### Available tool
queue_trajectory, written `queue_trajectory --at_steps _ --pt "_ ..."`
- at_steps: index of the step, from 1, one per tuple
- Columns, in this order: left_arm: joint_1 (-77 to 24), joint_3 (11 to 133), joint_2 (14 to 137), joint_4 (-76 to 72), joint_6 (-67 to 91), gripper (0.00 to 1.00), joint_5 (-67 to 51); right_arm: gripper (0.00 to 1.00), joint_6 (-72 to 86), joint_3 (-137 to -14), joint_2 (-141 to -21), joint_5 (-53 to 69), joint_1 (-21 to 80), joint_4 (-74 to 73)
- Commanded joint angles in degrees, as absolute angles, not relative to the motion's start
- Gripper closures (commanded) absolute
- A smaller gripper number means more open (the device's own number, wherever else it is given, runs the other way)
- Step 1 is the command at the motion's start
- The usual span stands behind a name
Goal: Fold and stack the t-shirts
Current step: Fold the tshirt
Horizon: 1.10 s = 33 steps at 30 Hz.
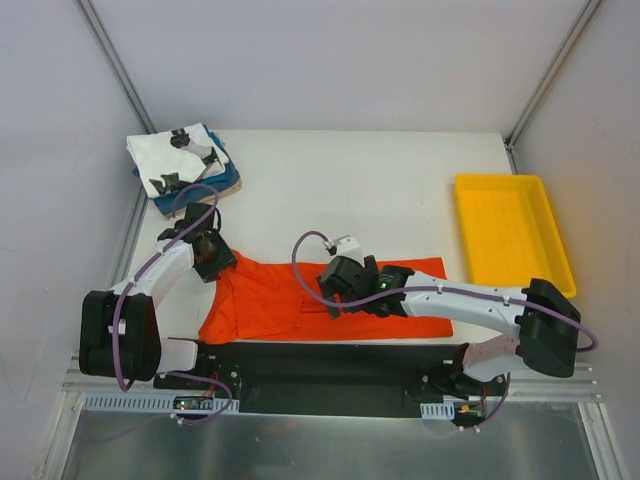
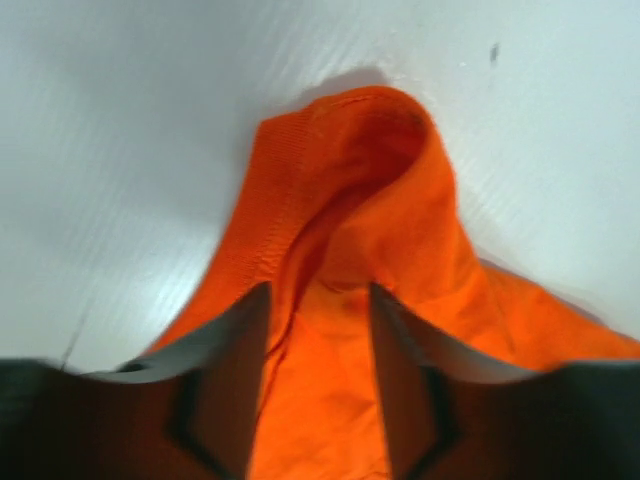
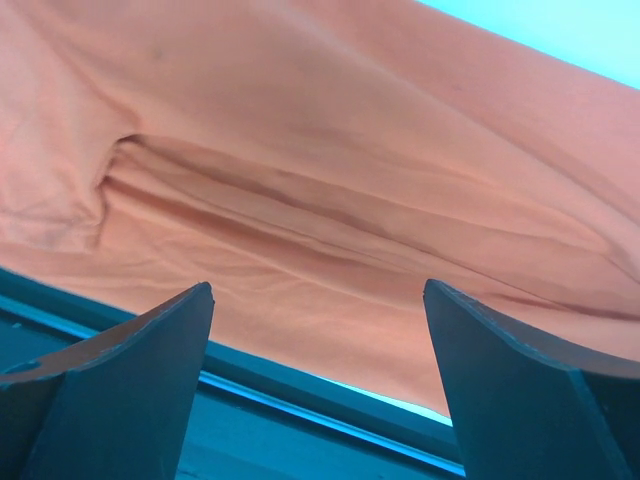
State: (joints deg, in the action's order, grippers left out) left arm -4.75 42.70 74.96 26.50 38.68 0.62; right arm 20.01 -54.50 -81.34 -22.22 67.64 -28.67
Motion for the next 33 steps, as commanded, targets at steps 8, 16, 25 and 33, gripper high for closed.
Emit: queue_trajectory --at_steps 8,16,25,33 --pt "-4.6 45.0 63.3 34.6 41.3 0.01 0.1 0.03 26.9 -52.2 -73.2 -30.4 59.7 -37.0" --pt "-15.1 41.4 57.2 33.9 44.8 0.01 -4.8 0.03 25.1 -47.1 -72.2 -22.8 45.1 -33.4" --pt "-19.4 37.4 69.2 26.5 45.6 0.01 -6.9 0.03 20.4 -44.4 -78.8 -9.5 30.7 -26.3" --pt "-17.6 38.5 78.3 25.8 44.9 0.01 -3.0 0.03 19.0 -43.5 -87.5 1.5 23.1 -22.3"
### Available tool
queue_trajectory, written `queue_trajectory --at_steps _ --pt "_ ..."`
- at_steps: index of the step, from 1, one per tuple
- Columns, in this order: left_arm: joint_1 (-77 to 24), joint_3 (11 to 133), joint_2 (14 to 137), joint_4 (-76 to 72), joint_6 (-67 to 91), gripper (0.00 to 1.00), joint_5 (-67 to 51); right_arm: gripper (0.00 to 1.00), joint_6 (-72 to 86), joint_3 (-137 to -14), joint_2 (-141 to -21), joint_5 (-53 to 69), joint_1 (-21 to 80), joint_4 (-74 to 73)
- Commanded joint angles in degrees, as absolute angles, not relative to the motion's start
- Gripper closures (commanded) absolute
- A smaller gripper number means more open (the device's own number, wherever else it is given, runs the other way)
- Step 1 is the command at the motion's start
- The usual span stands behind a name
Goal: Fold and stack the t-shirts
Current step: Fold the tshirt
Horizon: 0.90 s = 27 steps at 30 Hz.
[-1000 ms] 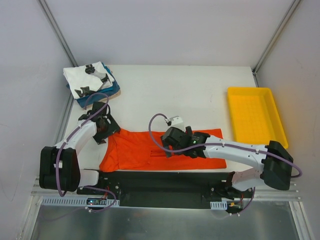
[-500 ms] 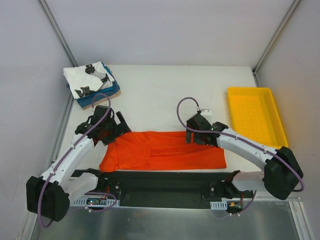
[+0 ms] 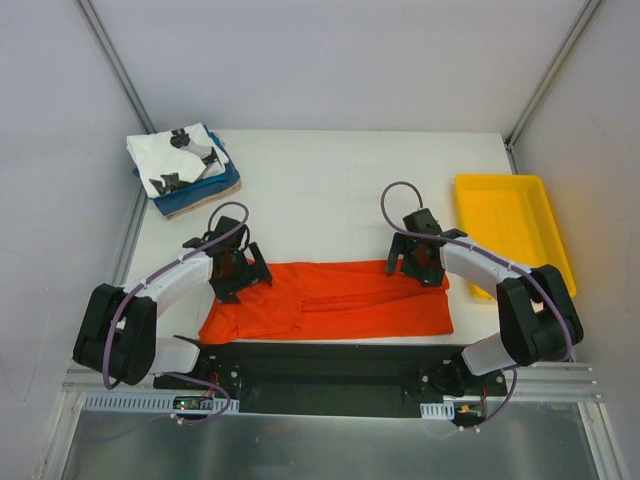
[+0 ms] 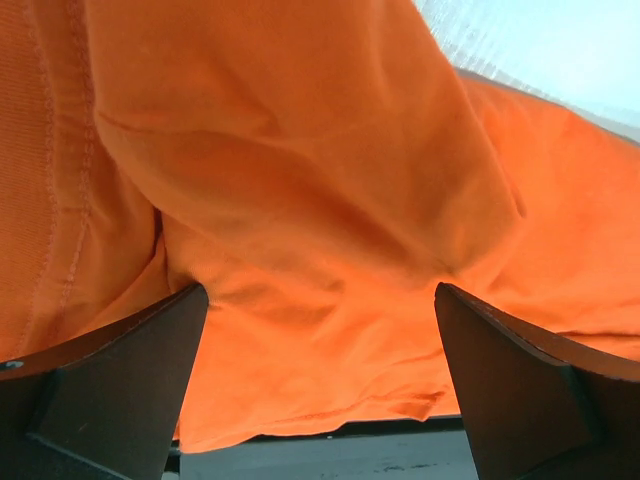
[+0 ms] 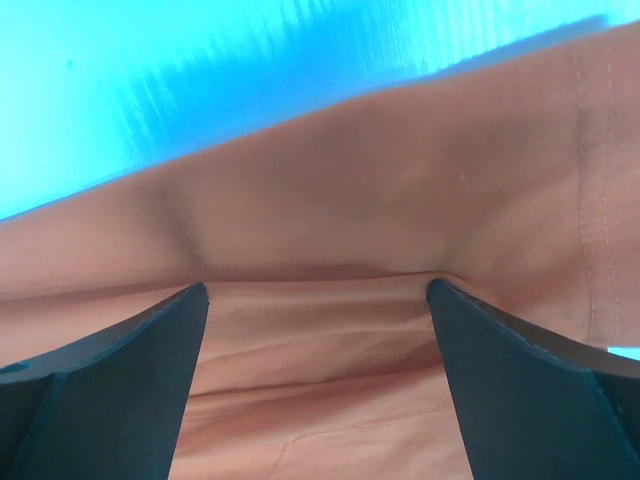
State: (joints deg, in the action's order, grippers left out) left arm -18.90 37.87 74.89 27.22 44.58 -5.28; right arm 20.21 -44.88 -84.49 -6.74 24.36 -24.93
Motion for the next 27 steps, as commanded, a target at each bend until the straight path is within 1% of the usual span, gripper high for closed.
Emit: queue_trajectory --at_steps 1,3,5,8,9,11,12,14,15,16,17,18,19,20,22,24,25,27 --pt "-17.2 39.0 80.4 25.5 44.9 0.01 -2.7 0.03 19.0 -43.5 -87.8 1.8 23.1 -22.3" --pt "-17.0 42.1 83.0 24.4 45.2 0.01 -2.2 0.03 19.1 -43.6 -87.8 1.7 23.1 -23.2" --pt "-17.0 45.3 88.3 23.1 44.8 0.01 -3.5 0.03 19.2 -43.3 -86.7 1.2 23.1 -24.3" --pt "-17.0 55.1 97.5 22.9 43.9 0.01 -5.7 0.03 19.5 -41.5 -83.5 2.4 23.2 -25.0" --pt "-17.1 60.9 102.7 22.9 43.7 0.01 -6.5 0.03 19.9 -40.7 -82.3 3.5 23.1 -25.2" --pt "-17.1 67.7 108.3 22.9 42.5 0.01 -9.1 0.02 20.6 -37.5 -78.1 7.9 23.9 -24.6" --pt "-17.1 74.5 113.9 22.9 42.5 0.01 -10.3 0.02 21.1 -36.4 -76.7 8.6 24.6 -24.7" --pt "-17.4 82.1 119.8 23.4 41.9 0.01 -13.3 0.02 22.4 -34.5 -73.0 9.6 28.3 -25.5" --pt "-17.7 89.8 125.3 23.9 41.7 0.01 -17.4 0.03 22.9 -33.1 -72.3 10.6 30.1 -25.5" --pt "-17.8 93.9 128.0 24.1 41.7 0.01 -20.4 0.02 23.3 -32.6 -71.9 11.4 34.3 -25.6" --pt "-18.1 97.8 130.6 24.4 41.7 0.01 -22.0 0.03 23.6 -32.4 -72.2 12.4 36.7 -25.4" --pt "-18.8 104.7 135.0 25.0 42.2 0.01 -23.1 0.03 24.8 -32.2 -72.8 13.9 39.5 -25.1" --pt "-19.2 108.2 137.3 25.7 42.6 0.01 -23.4 0.03 25.7 -32.3 -74.5 14.6 45.1 -23.9" --pt "-19.5 114.6 139.3 26.3 43.1 0.01 -24.0 0.03 26.6 -32.3 -75.5 15.3 48.0 -23.0" --pt "-20.2 120.9 145.1 27.0 44.4 0.01 -27.7 0.03 29.7 -33.4 -77.9 18.7 55.3 -19.1" --pt "-20.6 127.4 148.9 27.3 46.0 0.01 -28.8 0.03 30.1 -35.2 -78.7 20.1 59.2 -17.8" --pt "-21.0 128.8 149.5 27.3 46.2 0.01 -29.0 0.03 29.3 -38.3 -79.0 19.3 62.2 -18.5" --pt "-21.3 130.9 150.3 27.3 46.4 0.01 -28.7 0.03 27.5 -41.0 -78.7 16.5 64.0 -20.6"
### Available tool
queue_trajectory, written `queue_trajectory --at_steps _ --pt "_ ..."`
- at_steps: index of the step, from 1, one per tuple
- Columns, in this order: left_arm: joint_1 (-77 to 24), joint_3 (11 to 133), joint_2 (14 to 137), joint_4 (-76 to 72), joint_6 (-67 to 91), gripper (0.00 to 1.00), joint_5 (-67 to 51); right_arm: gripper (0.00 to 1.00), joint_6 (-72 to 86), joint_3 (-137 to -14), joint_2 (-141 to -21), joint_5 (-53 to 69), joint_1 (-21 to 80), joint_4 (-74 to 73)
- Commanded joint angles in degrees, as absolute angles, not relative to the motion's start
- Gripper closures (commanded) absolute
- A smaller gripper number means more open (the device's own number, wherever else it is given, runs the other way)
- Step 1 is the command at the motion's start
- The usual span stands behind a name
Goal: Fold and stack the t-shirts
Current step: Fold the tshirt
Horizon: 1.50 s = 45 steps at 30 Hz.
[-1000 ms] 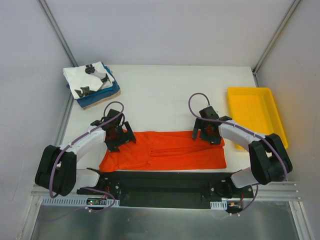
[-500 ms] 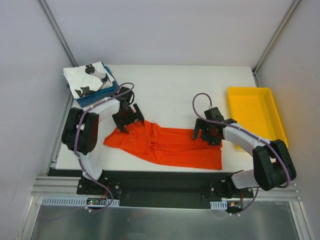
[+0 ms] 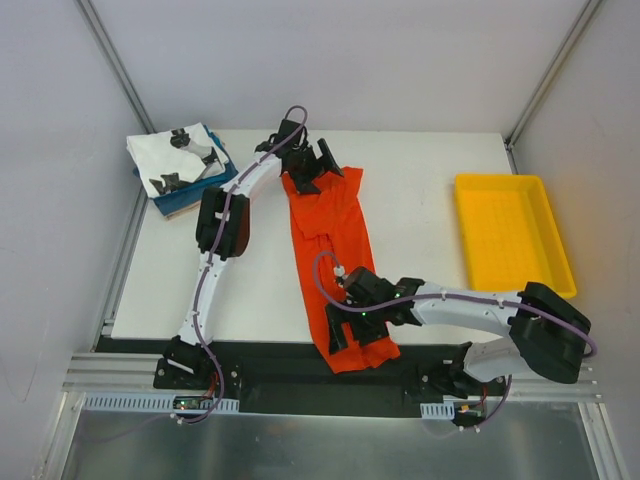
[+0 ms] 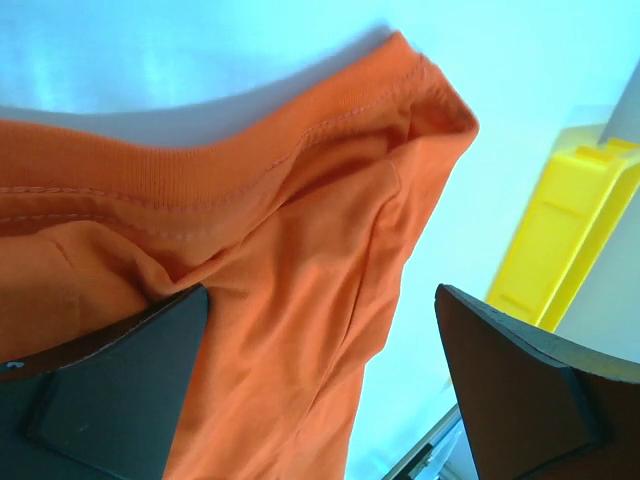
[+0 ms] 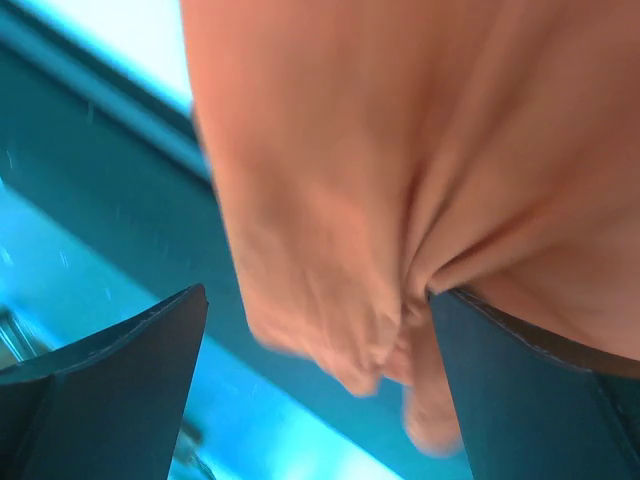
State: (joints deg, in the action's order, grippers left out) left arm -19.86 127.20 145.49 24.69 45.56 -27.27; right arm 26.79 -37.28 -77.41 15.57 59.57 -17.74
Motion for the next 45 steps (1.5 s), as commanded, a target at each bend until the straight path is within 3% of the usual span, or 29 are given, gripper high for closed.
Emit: queue_trajectory --at_steps 1,8,12,16,18,27,34,38,45 --pt "-21.3 131.0 150.1 27.2 46.6 0.01 -28.2 0.03 26.2 -42.1 -78.1 15.9 64.5 -22.4" --pt "-21.3 133.4 150.2 27.3 46.6 0.01 -28.1 0.03 24.7 -43.8 -72.4 11.9 64.5 -25.0" --pt "-21.4 139.1 152.7 25.5 47.4 0.01 -30.4 0.03 24.2 -45.8 -69.4 2.7 63.8 -31.1" --pt "-21.9 141.1 152.3 21.6 47.4 0.01 -42.5 0.03 23.4 -48.1 -68.0 0.5 62.1 -32.3" --pt "-22.9 138.3 146.2 21.6 43.0 0.01 -44.9 0.03 22.1 -49.7 -67.7 -2.1 61.7 -33.0" --pt "-23.6 105.6 106.5 22.2 30.2 0.01 -35.9 0.03 18.6 -56.6 -70.0 -6.9 52.9 -36.6" --pt "-23.6 69.9 76.7 22.6 30.1 0.01 -13.1 0.03 15.1 -63.0 -78.7 -3.3 48.1 -37.5" --pt "-23.6 55.7 66.6 22.6 33.0 0.01 -2.9 0.03 12.3 -70.6 -87.7 -1.3 45.1 -37.7" --pt "-23.2 38.9 56.8 23.6 39.1 0.01 0.7 0.02 9.1 -84.7 -105.9 7.7 39.8 -33.7"
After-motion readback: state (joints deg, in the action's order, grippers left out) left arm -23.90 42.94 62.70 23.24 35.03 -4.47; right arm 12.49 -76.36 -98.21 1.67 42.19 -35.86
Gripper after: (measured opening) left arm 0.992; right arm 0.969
